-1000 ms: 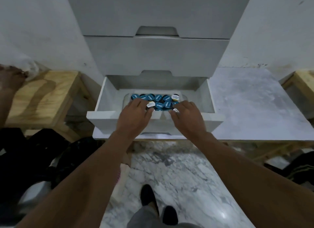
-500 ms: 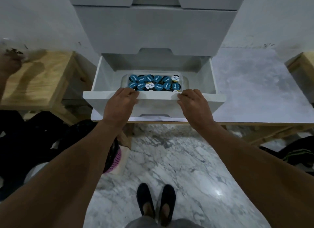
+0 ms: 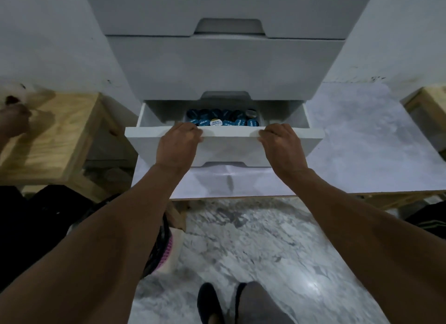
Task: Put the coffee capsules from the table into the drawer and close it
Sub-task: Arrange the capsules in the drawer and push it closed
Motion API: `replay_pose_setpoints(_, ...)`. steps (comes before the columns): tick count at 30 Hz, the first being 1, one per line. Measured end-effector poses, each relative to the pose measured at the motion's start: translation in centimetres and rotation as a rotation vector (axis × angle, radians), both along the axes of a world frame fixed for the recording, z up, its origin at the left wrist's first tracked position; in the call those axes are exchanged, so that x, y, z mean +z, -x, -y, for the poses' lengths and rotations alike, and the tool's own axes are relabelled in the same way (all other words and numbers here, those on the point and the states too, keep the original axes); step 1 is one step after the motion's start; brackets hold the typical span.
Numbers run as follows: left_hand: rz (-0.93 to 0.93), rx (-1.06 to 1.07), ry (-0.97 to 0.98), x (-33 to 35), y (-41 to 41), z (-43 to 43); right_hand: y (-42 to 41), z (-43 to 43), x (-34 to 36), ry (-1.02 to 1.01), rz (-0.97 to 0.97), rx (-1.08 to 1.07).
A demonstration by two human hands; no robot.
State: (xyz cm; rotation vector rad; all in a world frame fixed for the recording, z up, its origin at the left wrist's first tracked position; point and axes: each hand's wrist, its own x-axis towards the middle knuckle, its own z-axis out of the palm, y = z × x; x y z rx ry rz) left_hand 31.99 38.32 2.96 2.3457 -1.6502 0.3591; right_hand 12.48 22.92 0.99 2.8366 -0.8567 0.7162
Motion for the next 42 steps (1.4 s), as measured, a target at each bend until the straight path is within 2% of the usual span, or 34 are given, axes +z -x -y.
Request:
replay_pose_setpoints(15, 0.019, 0.049, -0.070, 0.2, -4.3, 6.5, -5.1, 6.0, 0.3, 0.038, 0.063, -0.064)
replay_pose_setpoints(18, 0.030, 0.067, -0.016, -0.2, -4.6, 6.8, -5.4, 6.2, 0.0, 0.076, 0.131, -0.042)
replay_pose_setpoints(20, 0.072, 0.085, 0.087, -0.4, -4.7, 6.6, -5.3, 6.1, -0.2, 0.070, 0.160, -0.095)
replay_pose_setpoints(23, 0.171, 0.094, 0.196, -0.2, -5.0, 6.3, -4.9, 6.1, 0.1, 0.135, 0.101, -0.153)
replay_pose_setpoints(26, 0.218, 0.148, 0.141, 0.3, -5.0, 6.3, -5.1, 5.9, 0.4, 0.109, -0.011, -0.203)
replay_pose_setpoints(29, 0.213, 0.190, 0.099, 0.3, -5.0, 6.4, -5.5, 5.8, -0.3, 0.090, -0.036, -0.232)
replay_pose_setpoints(33, 0.266, 0.199, 0.088, 0.0, -5.7, 6.6, -5.9, 5.9, -1.0, 0.103, -0.009, -0.254)
replay_pose_setpoints(42, 0.347, 0.179, 0.199, -2.1, -7.4, 7.8, -7.0, 6.9, -2.9, 0.199, 0.085, -0.281)
